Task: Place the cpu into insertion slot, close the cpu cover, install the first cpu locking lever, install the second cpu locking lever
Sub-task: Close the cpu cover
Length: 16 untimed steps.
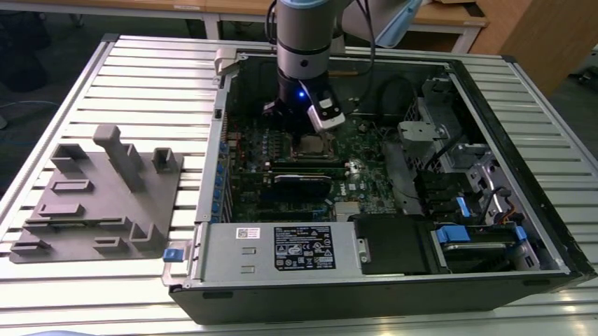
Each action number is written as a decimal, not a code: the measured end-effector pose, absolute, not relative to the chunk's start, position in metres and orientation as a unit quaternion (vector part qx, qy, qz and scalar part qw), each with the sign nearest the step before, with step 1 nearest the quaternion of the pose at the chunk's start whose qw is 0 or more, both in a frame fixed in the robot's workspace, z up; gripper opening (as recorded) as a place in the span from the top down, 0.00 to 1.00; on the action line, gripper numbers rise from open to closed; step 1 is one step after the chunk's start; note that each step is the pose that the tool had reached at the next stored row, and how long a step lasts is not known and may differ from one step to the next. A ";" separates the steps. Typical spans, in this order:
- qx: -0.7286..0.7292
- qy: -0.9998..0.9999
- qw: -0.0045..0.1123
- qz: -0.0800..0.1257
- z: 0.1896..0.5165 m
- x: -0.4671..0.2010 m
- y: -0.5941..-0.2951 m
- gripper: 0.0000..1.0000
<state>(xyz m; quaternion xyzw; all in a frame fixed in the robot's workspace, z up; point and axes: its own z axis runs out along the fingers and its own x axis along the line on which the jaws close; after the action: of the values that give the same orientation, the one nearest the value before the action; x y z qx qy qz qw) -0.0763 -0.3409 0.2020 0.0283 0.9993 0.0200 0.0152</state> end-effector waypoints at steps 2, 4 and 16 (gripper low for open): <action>0.028 0.999 0.015 0.019 0.204 -0.076 -0.341 0.89; 0.028 0.999 0.015 0.019 0.206 -0.076 -0.341 0.89; 0.028 0.999 0.015 0.019 0.211 -0.069 -0.341 0.89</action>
<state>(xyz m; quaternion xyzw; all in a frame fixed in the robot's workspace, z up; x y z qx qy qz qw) -0.0687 -0.3411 0.2106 0.0282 0.9993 0.0193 0.0148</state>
